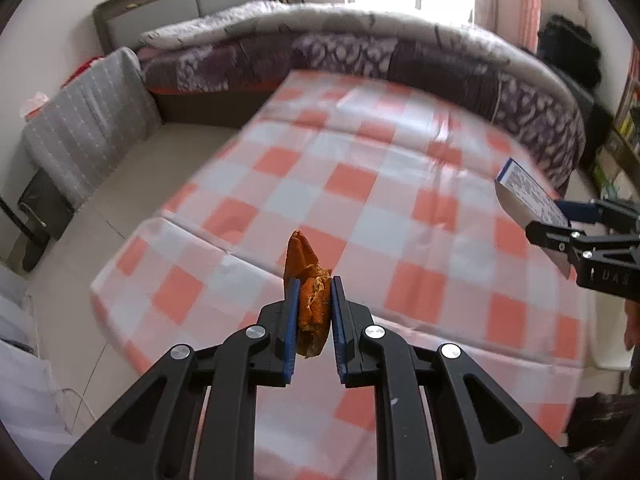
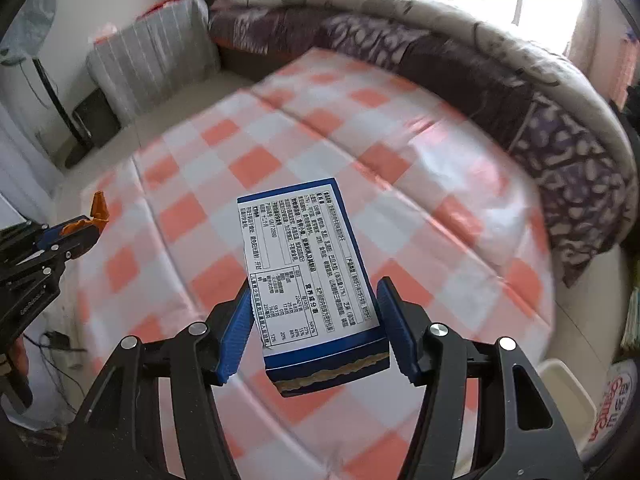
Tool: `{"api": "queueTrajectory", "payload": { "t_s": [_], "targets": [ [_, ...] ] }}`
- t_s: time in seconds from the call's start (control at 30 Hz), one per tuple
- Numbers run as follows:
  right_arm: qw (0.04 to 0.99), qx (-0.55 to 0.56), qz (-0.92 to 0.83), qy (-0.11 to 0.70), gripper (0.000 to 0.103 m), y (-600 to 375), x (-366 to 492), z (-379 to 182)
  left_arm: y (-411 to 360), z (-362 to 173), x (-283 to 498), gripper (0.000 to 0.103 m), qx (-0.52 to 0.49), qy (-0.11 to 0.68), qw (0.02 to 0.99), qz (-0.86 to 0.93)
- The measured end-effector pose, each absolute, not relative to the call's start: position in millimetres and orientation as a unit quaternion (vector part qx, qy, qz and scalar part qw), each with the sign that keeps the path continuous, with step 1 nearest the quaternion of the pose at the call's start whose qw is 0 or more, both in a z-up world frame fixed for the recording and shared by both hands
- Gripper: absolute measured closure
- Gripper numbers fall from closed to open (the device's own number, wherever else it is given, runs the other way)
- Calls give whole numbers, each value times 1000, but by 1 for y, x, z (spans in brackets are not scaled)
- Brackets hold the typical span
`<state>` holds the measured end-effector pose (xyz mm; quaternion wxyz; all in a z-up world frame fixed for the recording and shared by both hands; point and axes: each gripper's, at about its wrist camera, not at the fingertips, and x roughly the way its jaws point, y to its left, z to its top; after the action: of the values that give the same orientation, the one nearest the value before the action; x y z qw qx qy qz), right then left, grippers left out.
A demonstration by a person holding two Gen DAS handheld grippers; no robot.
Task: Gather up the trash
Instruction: 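Grasp the blue-and-white box with the right tool, then drop the blue-and-white box into the bin with the right tool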
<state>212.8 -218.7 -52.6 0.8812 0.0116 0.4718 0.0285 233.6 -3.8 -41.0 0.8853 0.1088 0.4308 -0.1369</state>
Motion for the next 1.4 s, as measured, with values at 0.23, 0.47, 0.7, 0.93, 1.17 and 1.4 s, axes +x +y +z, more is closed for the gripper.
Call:
{"api": "queueTrajectory", "payload": {
  "t_s": [0.23, 0.47, 0.7, 0.93, 1.17, 1.4],
  "targets": [
    [900, 55, 16, 432, 46, -225, 162, -4, -2, 0, 181, 88, 78, 410, 899, -129],
    [907, 105, -28, 407, 46, -248, 104, 2, -12, 16, 134, 88, 36, 390, 911, -129],
    [904, 143, -95, 391, 45, -284, 63, -6, -32, 8, 103, 88, 14, 376, 916, -141],
    [883, 189, -163, 397, 45, -336, 44, -24, -56, -4, 95, 88, 25, 378, 912, -158],
    [857, 232, -206, 412, 45, -373, 28, -41, -84, -9, 92, 88, 28, 381, 906, -180],
    [844, 275, -229, 400, 37, -403, 12, -44, -118, -16, 88, 88, 39, 387, 897, -209]
  ]
}}
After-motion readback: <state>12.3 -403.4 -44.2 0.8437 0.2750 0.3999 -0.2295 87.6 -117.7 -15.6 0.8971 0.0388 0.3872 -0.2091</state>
